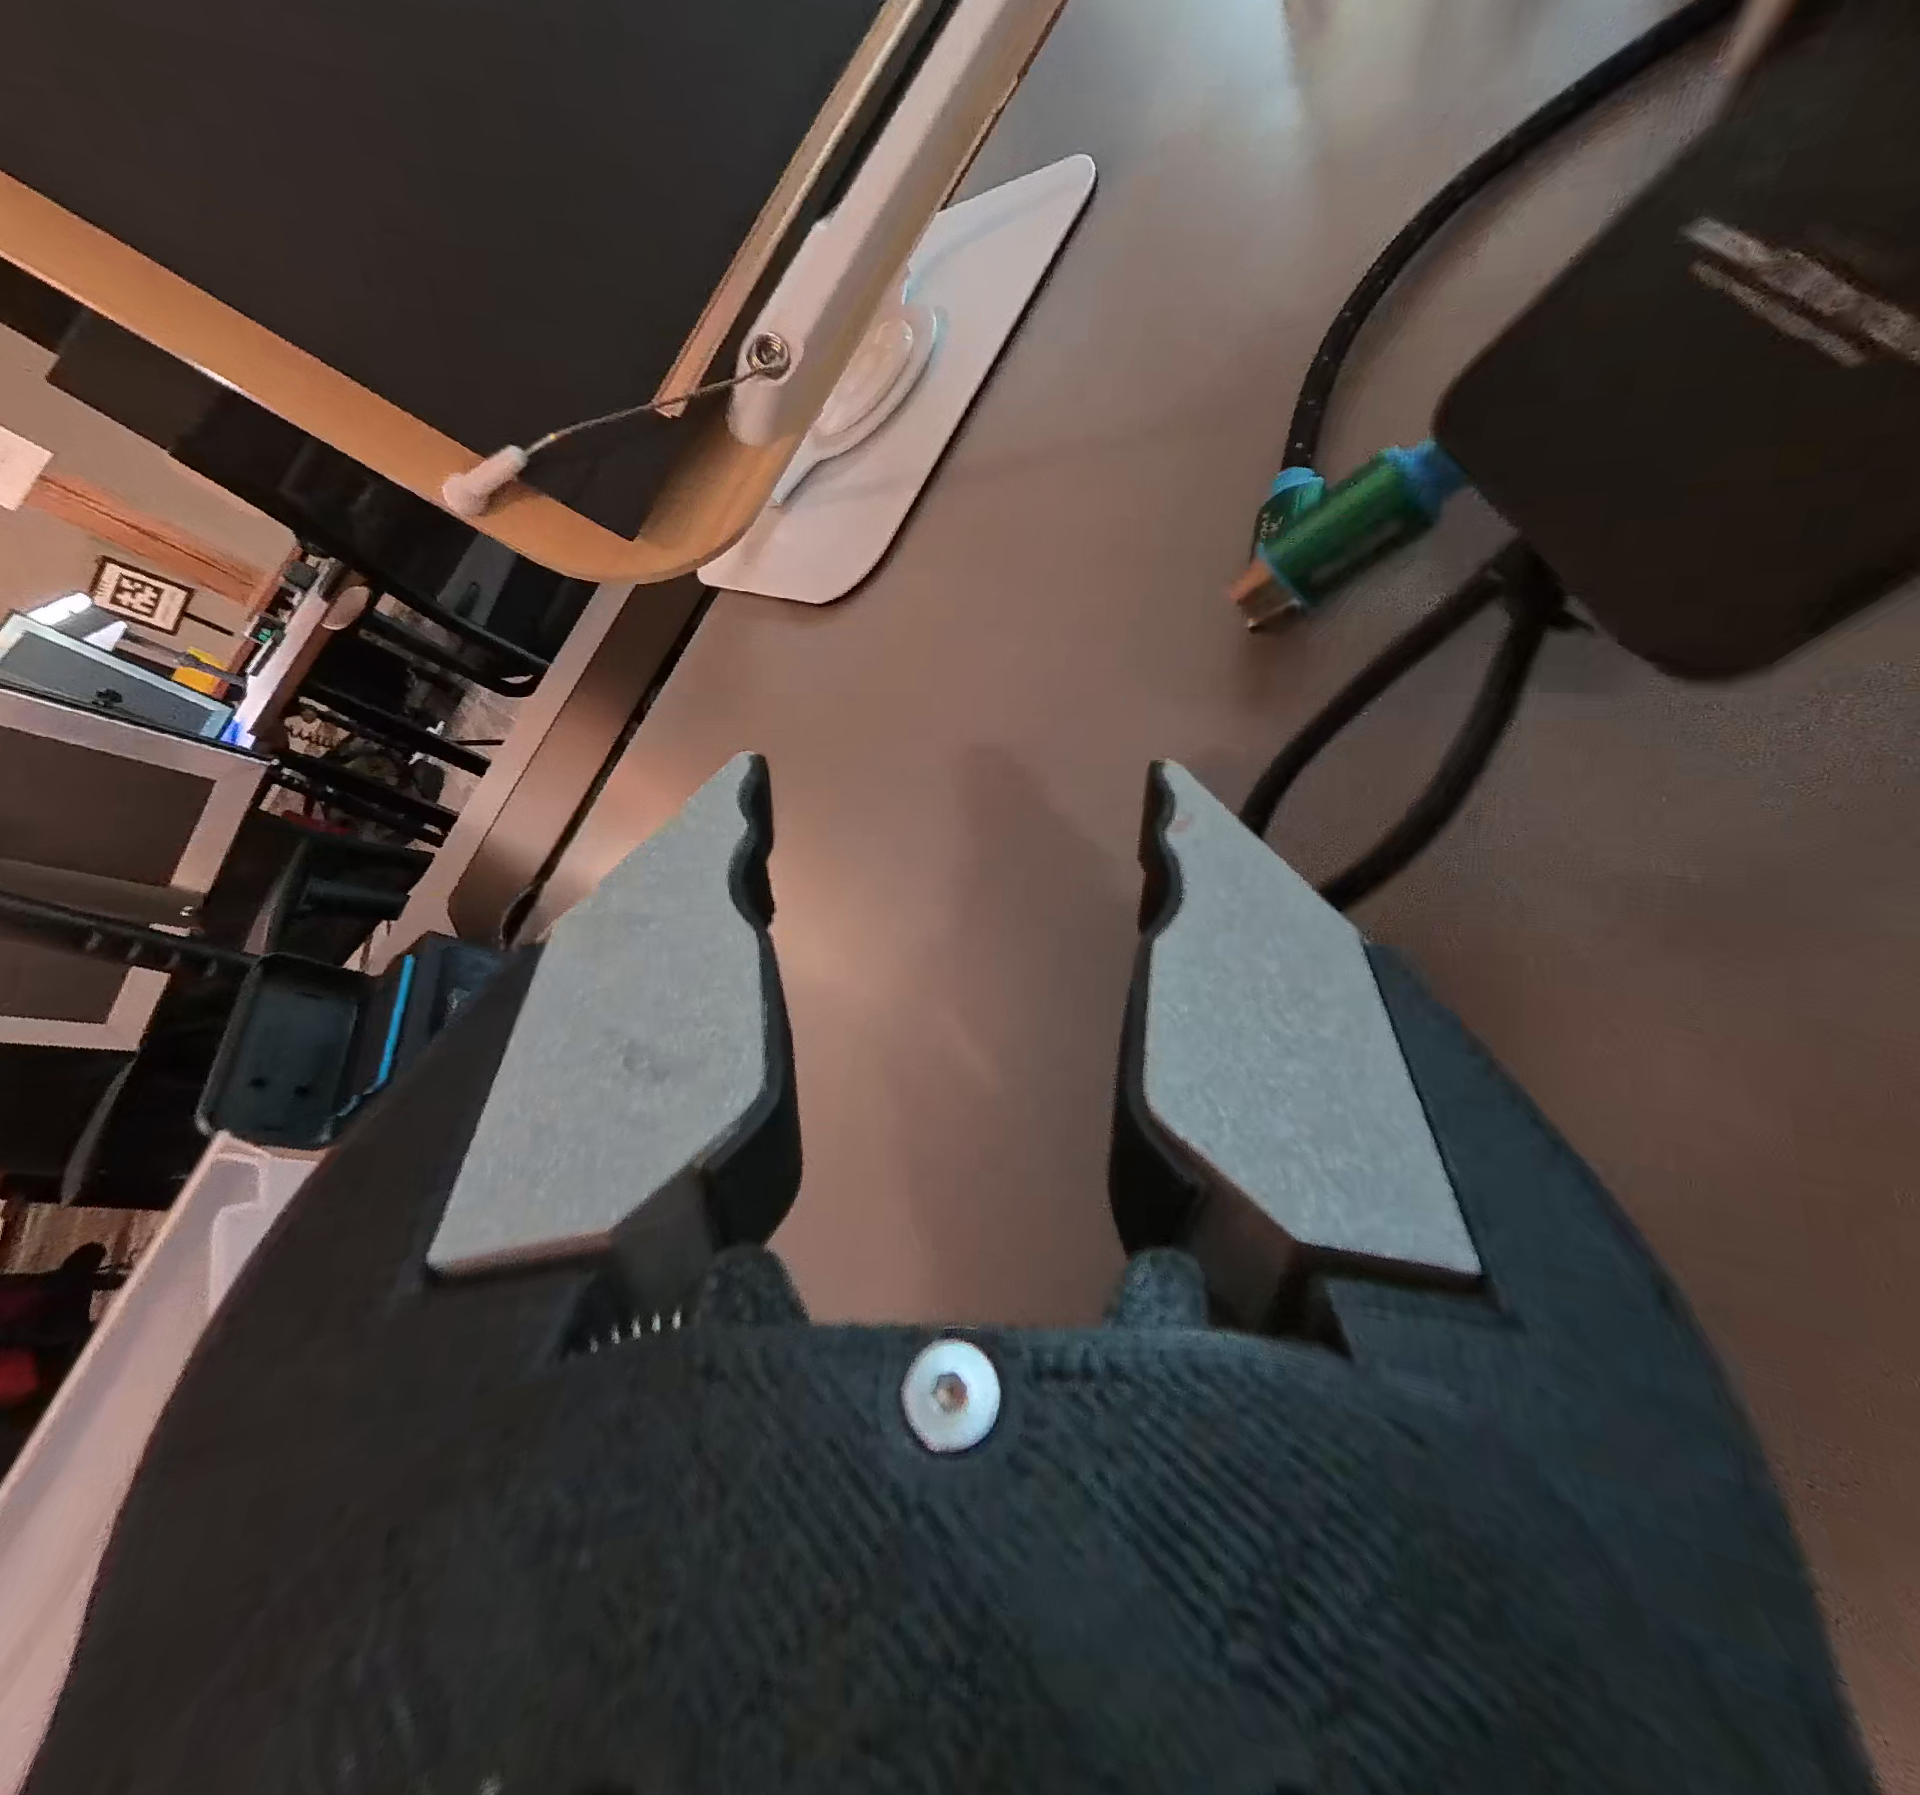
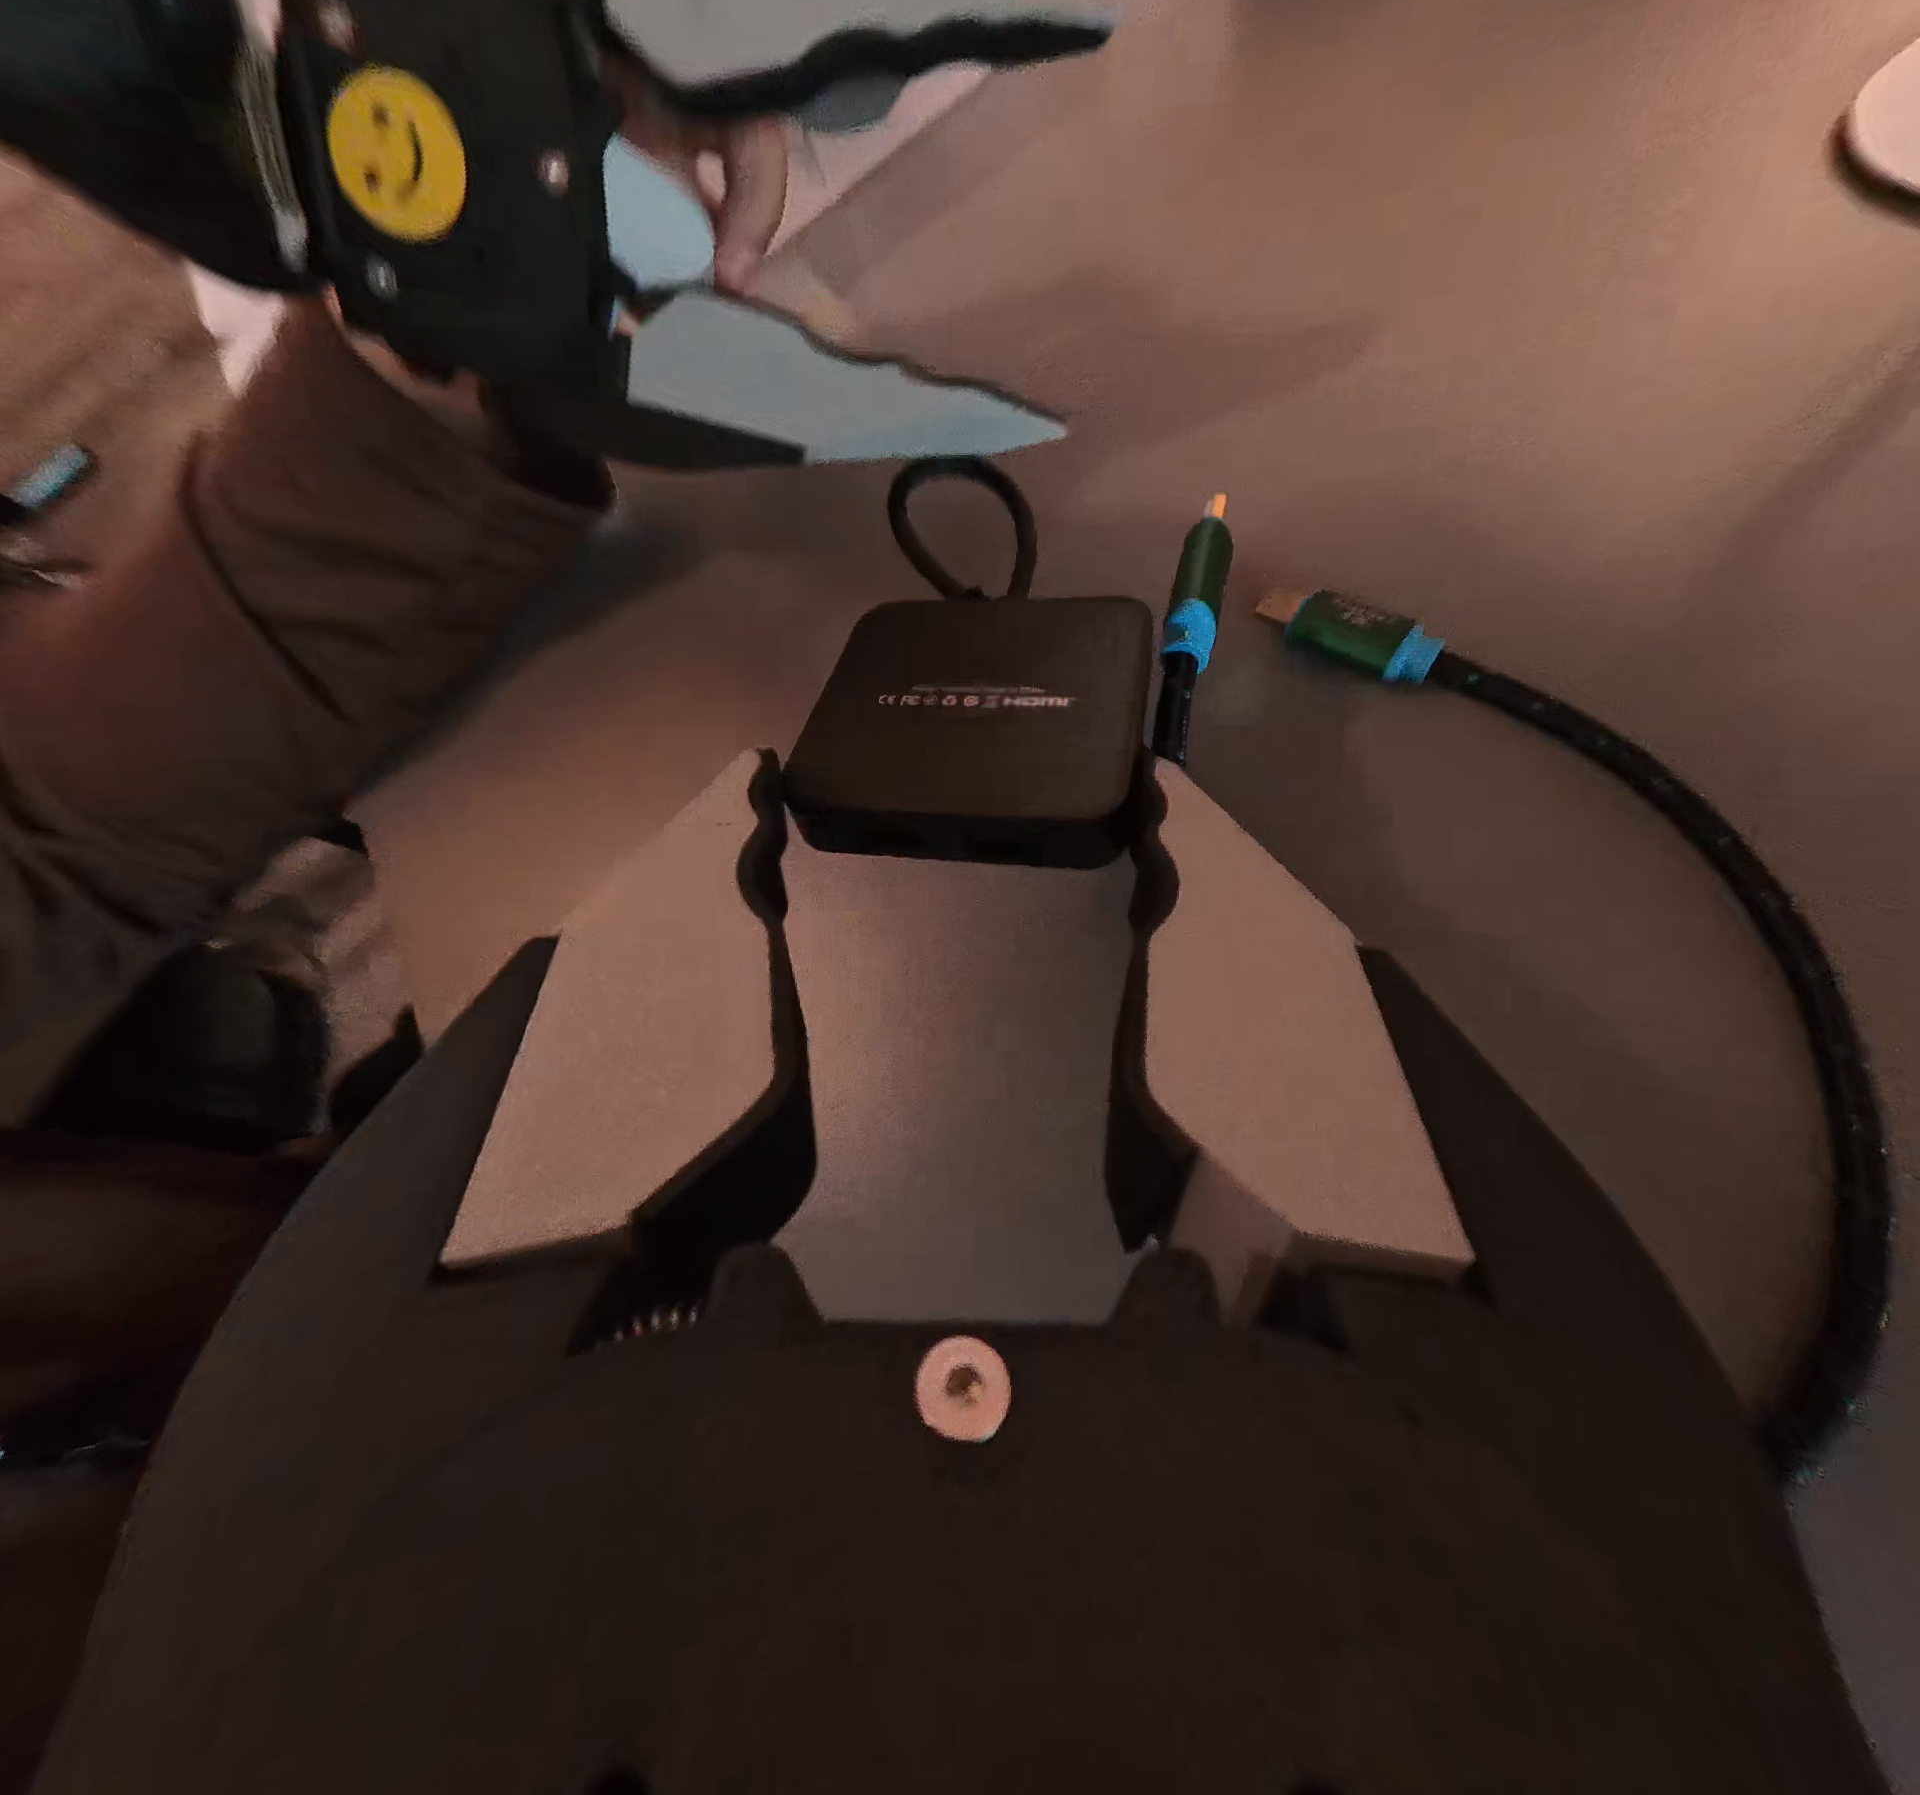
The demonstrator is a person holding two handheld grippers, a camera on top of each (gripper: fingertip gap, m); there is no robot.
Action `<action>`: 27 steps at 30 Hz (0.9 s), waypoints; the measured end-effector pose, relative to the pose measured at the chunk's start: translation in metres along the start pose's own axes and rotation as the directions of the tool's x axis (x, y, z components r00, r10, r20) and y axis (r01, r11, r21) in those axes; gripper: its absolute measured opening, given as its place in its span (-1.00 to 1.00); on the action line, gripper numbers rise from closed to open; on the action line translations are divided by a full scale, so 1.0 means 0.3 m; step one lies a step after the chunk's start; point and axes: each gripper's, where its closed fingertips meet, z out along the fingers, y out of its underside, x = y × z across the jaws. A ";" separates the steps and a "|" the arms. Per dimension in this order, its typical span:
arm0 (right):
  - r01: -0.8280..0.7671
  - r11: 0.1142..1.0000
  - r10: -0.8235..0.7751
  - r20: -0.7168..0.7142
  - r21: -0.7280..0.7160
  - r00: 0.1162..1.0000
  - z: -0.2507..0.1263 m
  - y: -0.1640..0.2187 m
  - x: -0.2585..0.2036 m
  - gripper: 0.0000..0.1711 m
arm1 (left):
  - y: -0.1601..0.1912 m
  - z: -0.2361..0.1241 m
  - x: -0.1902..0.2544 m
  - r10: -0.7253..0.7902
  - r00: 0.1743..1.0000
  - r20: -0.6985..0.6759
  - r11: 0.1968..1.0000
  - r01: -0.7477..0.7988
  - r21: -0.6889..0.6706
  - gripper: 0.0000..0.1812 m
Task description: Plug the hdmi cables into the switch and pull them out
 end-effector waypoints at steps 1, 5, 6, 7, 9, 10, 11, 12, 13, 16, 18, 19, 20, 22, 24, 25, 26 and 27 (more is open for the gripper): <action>-0.027 0.999 0.027 0.018 0.018 0.999 -0.012 -0.019 0.019 -0.24 | -0.006 -0.004 -0.003 0.007 1.000 0.005 1.000 -0.007 0.008 -0.24; -0.119 0.992 0.115 0.093 0.041 0.989 -0.032 -0.058 0.082 -0.24 | -0.025 -0.027 -0.013 0.050 0.998 0.027 0.998 -0.051 0.030 -0.28; -0.146 0.988 0.139 0.133 0.044 0.981 -0.033 -0.064 0.083 -0.24 | -0.031 -0.035 -0.015 0.059 0.998 0.029 0.998 -0.060 0.037 -0.30; -0.171 0.984 0.161 0.168 0.048 0.973 -0.034 -0.070 0.084 -0.24 | -0.036 -0.043 -0.017 0.063 0.998 0.029 0.997 -0.064 0.045 -0.32; -0.207 0.977 0.193 0.209 0.050 0.959 -0.030 -0.074 0.095 -0.24 | -0.053 -0.064 -0.006 0.055 0.998 -0.005 0.996 -0.054 0.073 -0.38; -0.217 0.975 0.203 0.209 0.047 0.957 -0.023 -0.073 0.107 -0.24 | -0.063 -0.079 0.013 0.051 0.997 -0.050 0.995 -0.046 0.093 -0.39; -0.220 0.974 0.207 0.200 0.045 0.958 -0.014 -0.072 0.122 -0.24 | -0.071 -0.096 0.036 0.051 0.993 -0.106 0.993 -0.039 0.113 -0.36; -0.220 0.975 0.209 0.193 0.038 0.959 -0.004 -0.070 0.134 -0.24 | -0.077 -0.110 0.042 0.040 0.990 -0.132 0.992 -0.024 0.124 -0.33; -0.220 0.975 0.210 0.194 0.031 0.958 0.006 -0.070 0.138 -0.24 | -0.081 -0.120 0.044 0.035 0.989 -0.146 0.991 -0.016 0.132 -0.30; -0.210 0.978 0.200 0.250 0.016 0.948 0.034 -0.088 0.108 -0.24 | -0.128 -0.117 0.105 0.092 0.979 -0.183 0.981 -0.058 0.186 -0.26; -0.193 0.981 0.184 0.282 0.005 0.942 0.057 -0.102 0.079 -0.24 | -0.137 -0.075 0.161 0.210 0.967 -0.143 0.968 -0.186 0.167 -0.28; -0.183 0.983 0.175 0.300 0.000 0.938 0.067 -0.109 0.063 -0.24 | -0.133 -0.051 0.178 0.270 0.956 -0.111 0.956 -0.253 0.146 -0.34; -0.173 0.985 0.166 0.324 -0.005 0.931 0.076 -0.115 0.044 -0.24 | -0.131 -0.032 0.189 0.314 0.945 -0.086 0.944 -0.302 0.131 -0.43; -0.150 0.989 0.145 0.370 -0.015 0.918 0.088 -0.121 0.009 -0.24 | -0.150 -0.020 0.188 0.349 0.936 -0.039 0.929 -0.340 0.145 -0.72; -0.137 0.990 0.120 0.382 0.016 0.916 0.088 -0.137 -0.001 -0.24 | -0.169 -0.030 0.178 0.353 0.935 -0.019 0.921 -0.344 0.182 -0.85; -0.139 0.989 0.112 0.389 0.042 0.915 0.083 -0.149 -0.001 -0.24 | -0.176 -0.031 0.166 0.345 0.939 -0.005 0.922 -0.337 0.192 -0.86; -0.141 0.988 0.104 0.393 0.066 0.913 0.076 -0.159 0.001 -0.25 | -0.182 -0.032 0.156 0.329 0.944 -0.001 0.926 -0.322 0.199 -0.86; -0.143 0.986 0.097 0.388 0.091 0.917 0.065 -0.168 0.012 -0.29 | -0.180 -0.030 0.145 0.316 0.949 0.004 0.930 -0.311 0.197 -0.87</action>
